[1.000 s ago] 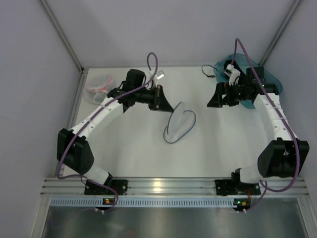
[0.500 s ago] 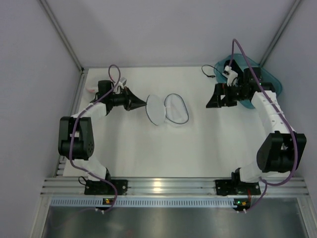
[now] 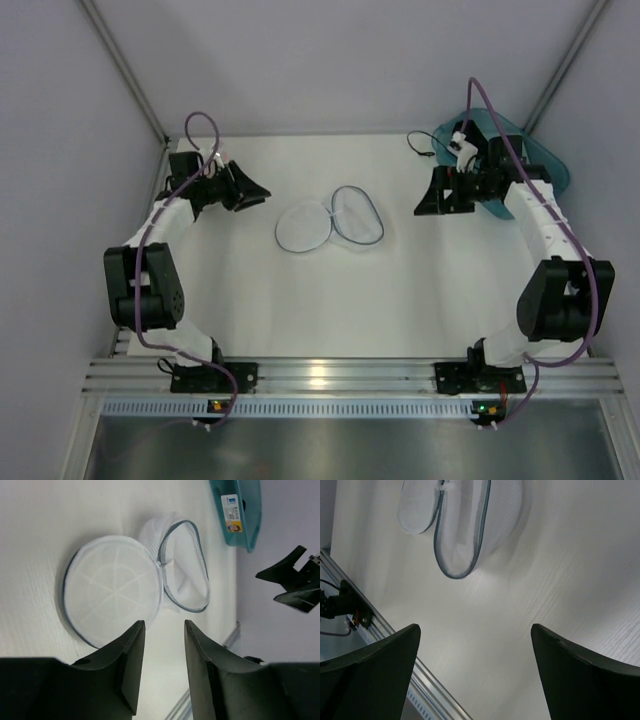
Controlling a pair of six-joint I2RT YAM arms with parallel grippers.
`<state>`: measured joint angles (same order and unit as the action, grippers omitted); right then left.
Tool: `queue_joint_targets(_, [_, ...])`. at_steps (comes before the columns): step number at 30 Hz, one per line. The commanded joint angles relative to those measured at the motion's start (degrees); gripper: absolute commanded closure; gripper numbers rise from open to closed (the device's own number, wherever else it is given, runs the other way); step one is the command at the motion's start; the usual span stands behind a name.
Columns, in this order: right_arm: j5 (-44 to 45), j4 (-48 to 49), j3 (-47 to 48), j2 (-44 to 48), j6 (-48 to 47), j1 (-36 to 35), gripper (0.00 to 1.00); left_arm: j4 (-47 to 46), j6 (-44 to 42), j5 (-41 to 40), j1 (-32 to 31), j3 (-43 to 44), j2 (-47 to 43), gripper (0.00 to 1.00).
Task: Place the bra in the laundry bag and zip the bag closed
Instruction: Open the laundry bag at the center of the board, then move the laundry bag to the center of the board.
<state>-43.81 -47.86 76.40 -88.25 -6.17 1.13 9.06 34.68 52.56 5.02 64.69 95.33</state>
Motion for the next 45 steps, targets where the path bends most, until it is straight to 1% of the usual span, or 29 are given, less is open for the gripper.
queue_joint_targets(1, [0.30, 6.45, 2.35, -0.43, 3.00, -0.33, 0.08, 6.93, -13.21, -9.64, -0.79, 4.83, -7.08, 0.57])
queue_joint_targets(2, [0.48, 7.16, 2.52, -0.35, 3.53, -0.33, 0.08, 7.11, -15.14, -11.23, -0.80, 4.49, -8.57, 0.57])
queue_joint_targets(4, [0.40, 8.83, 2.70, -0.43, 4.50, -0.42, 0.10, 7.72, -17.52, -11.77, -1.49, 4.13, -9.63, 0.59])
queue_joint_targets(5, [0.48, 9.35, 2.79, -0.61, 4.94, -0.42, 0.11, 9.64, -21.10, -12.82, -2.28, 4.48, -9.72, 0.59])
queue_joint_targets(6, [0.57, 9.97, 2.96, -0.70, 5.81, -0.42, 0.12, 11.49, -22.53, -14.22, -3.60, 4.31, -9.98, 0.60])
queue_joint_targets(7, [1.09, 10.93, 2.96, -0.70, 5.82, -0.42, 0.12, 11.94, -23.85, -16.24, -7.35, 3.87, -10.07, 0.60])
queue_joint_targets(9, [1.62, 11.73, 3.14, -0.70, 8.63, -0.42, 0.12, 11.95, -26.67, -20.62, -11.32, 2.38, -10.25, 0.59])
queue_joint_targets(10, [2.49, 12.08, 3.31, -0.61, 8.90, -0.42, 0.12, 11.95, -27.64, -22.39, -16.39, 2.29, -9.73, 0.58])
queue_joint_targets(12, [3.55, 12.26, 4.37, 0.00, 8.90, -0.34, 0.12, 10.55, -27.56, -26.96, -21.34, 1.85, -7.19, 0.58])
queue_joint_targets(13, [4.95, 12.09, 5.07, 0.18, 8.64, -0.33, 0.11, 8.97, -27.12, -28.37, -25.54, 1.93, -6.13, 0.57])
queue_joint_targets(14, [5.66, 11.39, 6.47, 0.70, 8.46, -0.16, 0.11, 8.17, -25.64, -31.52, -27.41, 2.11, -4.73, 0.57])
queue_joint_targets(15, [6.54, 11.03, 7.26, 0.97, 7.94, 0.02, 0.11, 7.38, -24.49, -32.94, -29.95, 2.20, -1.58, 0.57])
queue_joint_targets(17, [9.61, 10.50, 9.81, 1.41, 7.76, 1.42, 0.11, 6.76, -20.99, -36.62, -31.20, 3.16, 2.21, 0.57])
queue_joint_targets(20, [11.99, 10.15, 13.41, 0.97, 7.67, 5.10, 0.11, 6.41, -18.77, -41.46, -31.12, 4.31, 8.02, 0.57])
queue_joint_targets(23, [14.98, 9.98, 17.46, -1.22, 7.41, 8.80, 0.13, 5.18, -18.94, -42.18, -30.33, 4.48, 11.89, 0.56])
queue_joint_targets(24, [16.20, 10.06, 18.60, -2.10, 7.32, 10.11, 0.19, 5.18, -19.29, -42.27, -29.81, 4.83, 13.03, 0.56])
queue_joint_targets(25, [17.00, 9.98, 20.87, -4.11, 7.06, 10.73, 0.22, 5.44, -19.90, -42.36, -29.28, 5.44, 15.04, 0.56])
queue_joint_targets(28, [21.74, 10.94, 25.01, -8.59, 6.70, 11.79, 0.32, 7.37, -20.87, -42.97, -26.29, 7.38, 17.43, 0.56])
queue_joint_targets(29, [22.88, 11.46, 25.63, -9.74, 4.96, 11.97, 0.34, 7.64, -21.14, -43.15, -24.63, 8.34, 18.57, 0.56])
queue_joint_targets(30, [24.55, 12.69, 26.95, -11.06, 4.68, 12.49, 0.37, 7.81, -21.49, -42.72, -23.75, 8.79, 18.93, 0.56])
queue_joint_targets(33, [28.06, 14.10, 29.24, -16.68, 3.54, 12.94, 0.40, 8.34, -23.24, -42.45, -21.11, 10.89, 19.54, 0.56])
queue_joint_targets(34, [28.60, 14.71, 30.81, -19.83, 3.28, 13.02, 0.40, 8.78, -24.38, -43.14, -20.67, 11.77, 19.72, 0.56])
queue_joint_targets(39, [30.54, 16.65, 35.30, -28.63, 1.43, 13.29, 0.43, 10.10, -27.64, -44.03, -19.87, 15.47, 19.11, 0.53])
queue_joint_targets(40, [30.45, 16.31, 37.22, -31.61, 0.91, 13.29, 0.44, 10.62, -27.99, -42.29, -19.78, 16.34, 19.02, 0.51])
queue_joint_targets(43, [30.54, 15.43, 41.62, -36.80, -2.52, 13.20, 0.44, 12.64, -28.43, -37.63, -19.34, 18.45, 17.88, 0.51])
queue_joint_targets(45, [30.80, 14.63, 42.95, -38.74, -6.47, 13.20, 0.43, 14.49, -28.09, -34.81, -19.34, 18.90, 16.74, 0.51])
